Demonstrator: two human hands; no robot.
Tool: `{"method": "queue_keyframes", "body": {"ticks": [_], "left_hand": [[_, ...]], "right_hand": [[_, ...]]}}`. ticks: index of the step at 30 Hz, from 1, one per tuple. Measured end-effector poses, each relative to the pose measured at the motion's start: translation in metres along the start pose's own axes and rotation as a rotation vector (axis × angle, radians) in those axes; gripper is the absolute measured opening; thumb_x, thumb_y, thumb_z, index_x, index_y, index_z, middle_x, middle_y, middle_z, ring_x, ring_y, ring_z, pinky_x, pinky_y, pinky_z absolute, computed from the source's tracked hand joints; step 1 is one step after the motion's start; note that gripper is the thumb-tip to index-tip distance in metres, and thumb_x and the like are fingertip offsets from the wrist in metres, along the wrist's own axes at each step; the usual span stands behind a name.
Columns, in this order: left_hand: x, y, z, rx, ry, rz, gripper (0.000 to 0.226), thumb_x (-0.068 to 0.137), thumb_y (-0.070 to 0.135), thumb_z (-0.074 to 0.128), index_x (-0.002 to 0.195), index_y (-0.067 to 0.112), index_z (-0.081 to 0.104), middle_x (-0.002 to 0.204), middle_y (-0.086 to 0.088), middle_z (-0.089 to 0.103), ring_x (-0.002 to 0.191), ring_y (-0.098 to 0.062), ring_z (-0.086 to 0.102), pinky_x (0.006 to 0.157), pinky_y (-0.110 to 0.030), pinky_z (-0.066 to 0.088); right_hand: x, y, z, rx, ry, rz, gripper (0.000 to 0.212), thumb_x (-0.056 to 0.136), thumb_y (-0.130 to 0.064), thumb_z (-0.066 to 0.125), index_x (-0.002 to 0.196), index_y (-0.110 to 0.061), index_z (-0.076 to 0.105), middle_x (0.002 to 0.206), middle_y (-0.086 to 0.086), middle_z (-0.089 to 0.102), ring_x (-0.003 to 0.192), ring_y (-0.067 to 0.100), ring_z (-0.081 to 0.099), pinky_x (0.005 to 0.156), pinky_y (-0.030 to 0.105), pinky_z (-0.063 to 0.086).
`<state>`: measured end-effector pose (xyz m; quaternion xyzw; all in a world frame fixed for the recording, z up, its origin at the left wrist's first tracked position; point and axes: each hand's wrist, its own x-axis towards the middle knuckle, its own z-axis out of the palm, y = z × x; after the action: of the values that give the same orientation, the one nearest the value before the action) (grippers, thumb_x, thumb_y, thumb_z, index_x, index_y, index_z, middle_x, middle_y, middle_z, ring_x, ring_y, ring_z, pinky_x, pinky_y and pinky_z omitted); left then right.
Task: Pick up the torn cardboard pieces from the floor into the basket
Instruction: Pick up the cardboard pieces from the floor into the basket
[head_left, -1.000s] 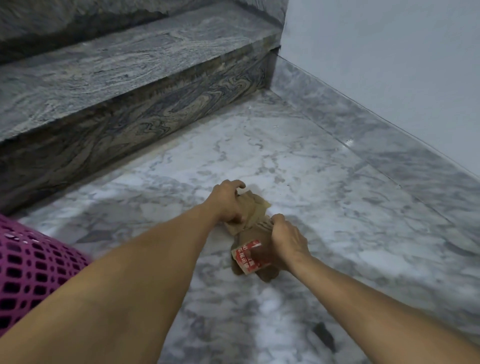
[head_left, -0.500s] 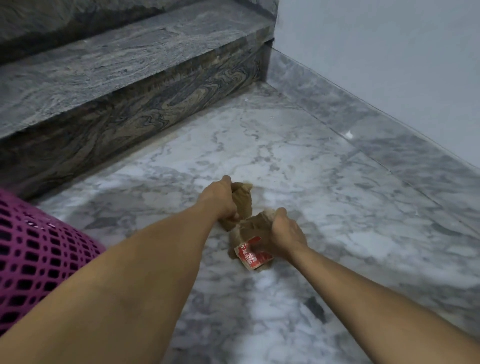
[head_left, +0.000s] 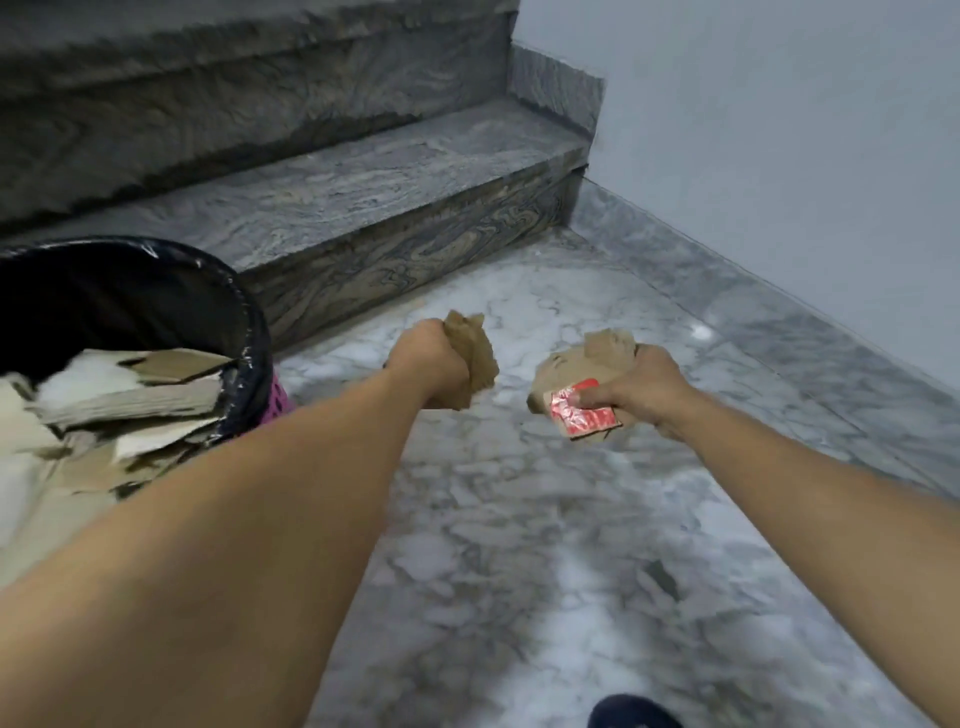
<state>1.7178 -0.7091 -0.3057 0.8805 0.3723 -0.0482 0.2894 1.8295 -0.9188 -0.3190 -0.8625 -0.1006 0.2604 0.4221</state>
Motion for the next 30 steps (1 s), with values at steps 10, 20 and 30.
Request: {"method": "queue_keyframes", "body": {"ticks": [10,20,30], "left_hand": [[-0.087,-0.004,-0.196,-0.334,0.2,0.052,0.046,0.081,0.015,0.074,0.122,0.002,0.057,0.107,-0.01,0.061,0.098,-0.024,0.061,0.086,-0.033,0.052],[-0.167,-0.152,-0.279,-0.156,0.09,-0.194,0.041,0.08,0.018,0.067,0.119,0.011,0.056,0.115,-0.01,0.061,0.103,-0.028,0.06,0.096,-0.046,0.05],[-0.206,-0.235,-0.25,0.007,-0.059,-0.256,0.087,0.072,0.03,0.077,0.145,0.015,0.033,0.142,-0.009,0.042,0.125,-0.029,0.046,0.103,-0.043,0.045]], "right_hand": [[-0.08,-0.194,-0.014,0.049,0.106,-0.286,0.1,0.018,-0.039,0.098,0.109,-0.012,0.067,0.104,0.002,0.072,0.093,0.019,0.07,0.085,0.041,0.059],[-0.154,-0.302,0.125,-0.284,-0.052,-0.601,0.076,0.068,-0.045,0.084,0.13,-0.01,0.057,0.127,0.003,0.062,0.117,0.023,0.059,0.099,0.027,0.044],[-0.204,-0.262,0.222,-0.871,-0.342,-0.631,0.061,0.056,-0.048,0.09,0.099,-0.016,0.061,0.103,0.005,0.068,0.098,0.025,0.063,0.087,0.039,0.053]]}}
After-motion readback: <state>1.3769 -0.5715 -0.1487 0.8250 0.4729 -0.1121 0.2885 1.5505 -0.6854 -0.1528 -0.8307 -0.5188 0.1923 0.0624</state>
